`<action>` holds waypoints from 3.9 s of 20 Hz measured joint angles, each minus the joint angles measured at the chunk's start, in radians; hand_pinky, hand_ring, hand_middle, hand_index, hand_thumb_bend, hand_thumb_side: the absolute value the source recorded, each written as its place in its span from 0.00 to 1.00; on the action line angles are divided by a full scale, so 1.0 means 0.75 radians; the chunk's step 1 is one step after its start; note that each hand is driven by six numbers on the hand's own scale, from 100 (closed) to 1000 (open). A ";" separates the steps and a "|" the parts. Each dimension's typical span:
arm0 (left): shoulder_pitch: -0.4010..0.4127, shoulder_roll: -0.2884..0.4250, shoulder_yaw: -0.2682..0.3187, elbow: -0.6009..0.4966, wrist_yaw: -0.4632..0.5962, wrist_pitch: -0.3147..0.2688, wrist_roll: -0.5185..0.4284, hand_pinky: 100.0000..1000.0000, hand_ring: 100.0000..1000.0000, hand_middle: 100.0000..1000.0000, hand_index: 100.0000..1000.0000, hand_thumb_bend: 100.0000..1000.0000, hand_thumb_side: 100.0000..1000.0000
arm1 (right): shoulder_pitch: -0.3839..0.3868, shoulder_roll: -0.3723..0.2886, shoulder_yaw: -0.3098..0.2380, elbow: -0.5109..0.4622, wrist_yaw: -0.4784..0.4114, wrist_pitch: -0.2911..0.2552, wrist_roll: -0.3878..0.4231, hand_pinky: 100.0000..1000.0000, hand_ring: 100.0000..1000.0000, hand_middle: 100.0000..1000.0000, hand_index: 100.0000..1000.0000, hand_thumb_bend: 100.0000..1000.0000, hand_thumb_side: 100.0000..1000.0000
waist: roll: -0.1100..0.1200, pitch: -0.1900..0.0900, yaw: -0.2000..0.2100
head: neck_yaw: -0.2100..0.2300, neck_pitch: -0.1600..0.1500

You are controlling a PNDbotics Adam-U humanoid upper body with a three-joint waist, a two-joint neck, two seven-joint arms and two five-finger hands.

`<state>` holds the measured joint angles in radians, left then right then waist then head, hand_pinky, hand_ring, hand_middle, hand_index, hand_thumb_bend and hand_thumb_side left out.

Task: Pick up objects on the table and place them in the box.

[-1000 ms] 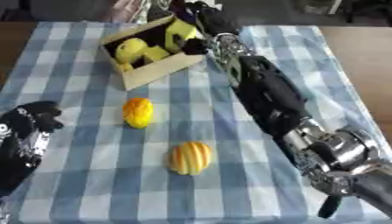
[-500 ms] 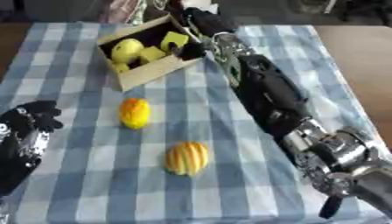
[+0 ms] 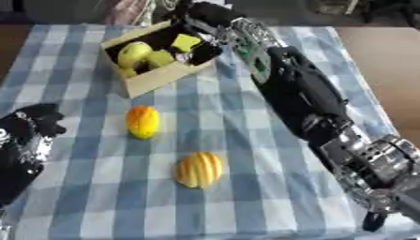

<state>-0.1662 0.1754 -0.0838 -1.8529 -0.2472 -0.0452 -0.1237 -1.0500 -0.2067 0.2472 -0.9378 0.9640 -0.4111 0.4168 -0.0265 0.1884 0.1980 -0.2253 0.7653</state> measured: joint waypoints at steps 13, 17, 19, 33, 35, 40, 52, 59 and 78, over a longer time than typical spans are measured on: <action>0.000 -0.001 0.003 -0.004 -0.001 0.001 0.006 0.69 0.54 0.58 0.75 0.12 0.64 | 0.058 0.133 0.058 0.047 0.048 -0.126 0.198 0.82 0.78 0.83 0.93 0.07 0.40 | 0.000 0.000 0.000 | -0.002 0.000; 0.000 -0.001 0.003 -0.004 -0.001 0.002 0.009 0.69 0.54 0.58 0.75 0.12 0.64 | 0.065 0.165 0.059 0.058 0.069 -0.135 0.191 0.83 0.79 0.86 0.94 0.08 0.40 | 0.000 0.000 0.000 | -0.006 0.000; 0.000 -0.001 0.003 -0.004 -0.001 0.002 0.010 0.69 0.54 0.58 0.75 0.12 0.64 | 0.072 0.178 0.065 0.062 0.088 -0.141 0.186 0.83 0.79 0.86 0.94 0.08 0.40 | 0.000 0.000 0.001 | -0.007 0.000; -0.001 -0.001 0.003 -0.004 -0.001 0.002 0.015 0.68 0.54 0.58 0.75 0.13 0.64 | 0.101 0.216 0.040 0.148 0.290 -0.160 0.076 0.81 0.76 0.76 0.79 0.00 0.21 | 0.000 0.000 0.001 | -0.009 0.000; -0.001 -0.001 0.003 -0.004 -0.001 0.002 0.015 0.68 0.54 0.58 0.75 0.13 0.64 | 0.100 0.222 0.033 0.149 0.292 -0.171 0.056 0.80 0.73 0.71 0.64 0.00 0.09 | 0.000 0.000 0.001 | -0.009 0.000; -0.001 -0.002 0.003 -0.004 -0.001 0.002 0.015 0.68 0.54 0.58 0.75 0.13 0.64 | 0.110 0.223 0.032 0.150 0.284 -0.168 -0.062 0.77 0.64 0.57 0.35 0.00 0.00 | 0.000 0.000 0.000 | -0.012 0.000; -0.002 -0.011 0.003 -0.004 0.001 0.002 0.016 0.68 0.54 0.57 0.75 0.13 0.64 | 0.109 0.191 0.013 0.140 0.165 -0.099 -0.412 0.75 0.57 0.49 0.25 0.00 0.00 | 0.000 0.000 -0.004 | -0.018 0.000; -0.003 -0.011 0.003 -0.004 0.002 0.002 0.016 0.68 0.53 0.57 0.75 0.14 0.63 | 0.088 0.166 -0.009 0.139 0.070 -0.074 -0.392 0.75 0.56 0.49 0.25 0.00 0.00 | 0.000 0.000 -0.006 | -0.020 0.000; -0.006 -0.011 -0.015 -0.004 0.011 -0.004 -0.010 0.68 0.53 0.57 0.74 0.14 0.64 | -0.063 0.141 -0.300 0.341 0.238 0.517 -0.619 0.76 0.63 0.63 0.76 0.00 0.22 | 0.000 0.000 0.081 | -0.065 0.000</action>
<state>-0.1704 0.1673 -0.0953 -1.8560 -0.2386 -0.0485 -0.1309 -1.0976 -0.1011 0.0222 -0.6821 1.1423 -0.0233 -0.0477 -0.0268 0.1884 0.2589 -0.2742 0.7653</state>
